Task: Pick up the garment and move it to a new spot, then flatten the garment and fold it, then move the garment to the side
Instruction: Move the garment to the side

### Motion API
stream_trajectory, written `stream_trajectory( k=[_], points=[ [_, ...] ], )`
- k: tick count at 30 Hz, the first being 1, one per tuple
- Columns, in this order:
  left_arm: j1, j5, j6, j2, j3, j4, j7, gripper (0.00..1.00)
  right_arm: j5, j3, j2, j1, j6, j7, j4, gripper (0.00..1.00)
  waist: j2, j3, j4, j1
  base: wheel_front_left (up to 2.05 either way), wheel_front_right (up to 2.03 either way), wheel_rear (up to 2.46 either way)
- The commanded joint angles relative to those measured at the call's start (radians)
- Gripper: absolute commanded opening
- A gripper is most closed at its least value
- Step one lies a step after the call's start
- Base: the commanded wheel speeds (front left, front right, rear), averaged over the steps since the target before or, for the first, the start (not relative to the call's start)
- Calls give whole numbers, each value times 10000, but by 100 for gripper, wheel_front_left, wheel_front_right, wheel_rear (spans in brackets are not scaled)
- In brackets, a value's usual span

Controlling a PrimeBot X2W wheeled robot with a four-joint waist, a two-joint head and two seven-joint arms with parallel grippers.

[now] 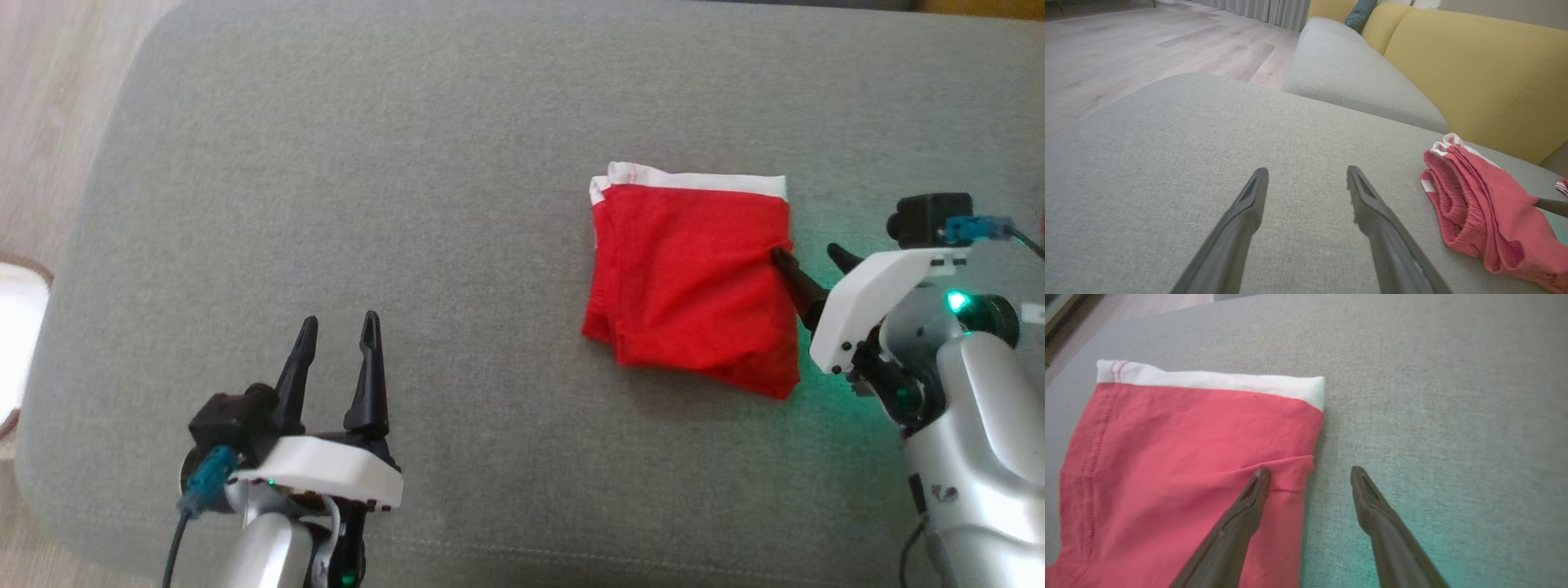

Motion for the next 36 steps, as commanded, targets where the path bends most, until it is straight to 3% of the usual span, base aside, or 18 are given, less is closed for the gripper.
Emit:
stream_trajectory(
  k=[1, 9, 11, 13, 14, 22, 31, 36],
  points=[
    [-389, 78, -60, -23, 341, -241, -124, 100, 373, 398, -218, -446, 65, 270, -238, 100, 0, 120, 134, -1, 0, 0, 0],
    [-438, 159, -111, -41, 328, -147, -124, 100, 1454, 924, -538, -708, 65, 1076, 327, 100, 0, 186, 317, -1, 0, 0, 0],
    [-423, 178, -119, -43, 327, -130, -124, 100, 1798, 1047, -534, -713, 65, 1188, 485, 47, 0, 148, 342, -1, 0, 0, 0],
    [-395, 198, -107, -44, 335, -135, -124, 100, 2018, 1236, -582, -713, 65, 1165, 572, 23, 0, 109, 332, -1, 0, 0, 0],
    [-378, 224, -103, -44, 344, -141, -124, 100, 2103, 1326, -605, -718, 65, 1119, 609, 0, 0, 89, 307, -1, 0, 0, 0],
    [-306, 478, -178, -45, 420, -240, -124, 100, 2122, 1648, -1057, -980, 65, 110, 743, 0, 0, 66, -463, -1, 0, 0, 0],
    [-487, 707, -289, -46, 245, -568, -124, 100, 1518, 1625, -1972, -1499, 65, -184, 226, 0, 0, 487, -2257, -1, 0, 0, 0],
    [-772, 863, -335, 5, 121, -662, -123, 100, 1261, 1380, -2089, -1754, 65, -172, -177, 0, 0, 1003, -3292, -1, 0, 0, 0]
  ],
)
